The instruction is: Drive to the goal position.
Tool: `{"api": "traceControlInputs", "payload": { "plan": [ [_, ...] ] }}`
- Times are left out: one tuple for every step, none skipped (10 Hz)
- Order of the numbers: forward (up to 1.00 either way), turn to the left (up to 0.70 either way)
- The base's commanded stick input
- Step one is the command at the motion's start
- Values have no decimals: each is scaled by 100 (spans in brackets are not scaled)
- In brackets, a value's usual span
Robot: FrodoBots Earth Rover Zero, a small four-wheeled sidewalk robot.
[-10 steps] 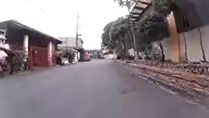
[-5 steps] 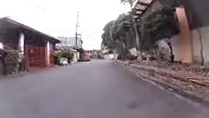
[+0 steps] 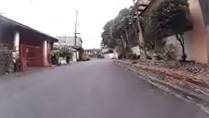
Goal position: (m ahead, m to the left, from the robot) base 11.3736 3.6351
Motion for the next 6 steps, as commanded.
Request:
{"api": "traceControlInputs", "payload": {
  "plan": [
    [100, 4],
    [100, 4],
    [100, 4],
    [100, 4],
    [100, 3],
    [100, 0]
  ]
}}
